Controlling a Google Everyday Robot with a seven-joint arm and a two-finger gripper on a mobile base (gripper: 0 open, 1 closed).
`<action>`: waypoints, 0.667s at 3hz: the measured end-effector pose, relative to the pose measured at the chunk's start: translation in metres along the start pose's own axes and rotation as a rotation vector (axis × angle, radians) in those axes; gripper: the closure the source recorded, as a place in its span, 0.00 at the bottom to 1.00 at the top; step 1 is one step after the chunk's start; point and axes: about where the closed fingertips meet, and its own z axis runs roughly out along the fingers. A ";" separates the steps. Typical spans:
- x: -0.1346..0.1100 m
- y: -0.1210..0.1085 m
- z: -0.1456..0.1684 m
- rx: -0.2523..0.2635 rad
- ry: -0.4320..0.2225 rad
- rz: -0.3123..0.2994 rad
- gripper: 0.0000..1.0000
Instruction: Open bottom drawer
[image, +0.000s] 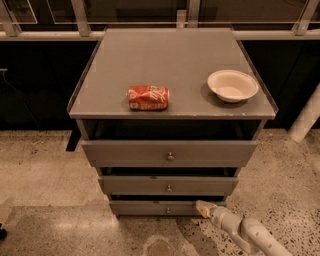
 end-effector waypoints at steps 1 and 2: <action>-0.004 -0.013 0.014 0.014 -0.027 -0.004 1.00; -0.012 -0.030 0.021 0.045 -0.049 -0.009 1.00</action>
Offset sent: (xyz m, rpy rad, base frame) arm 0.0525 -0.0320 -0.0185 -0.0351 -0.0567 -0.0980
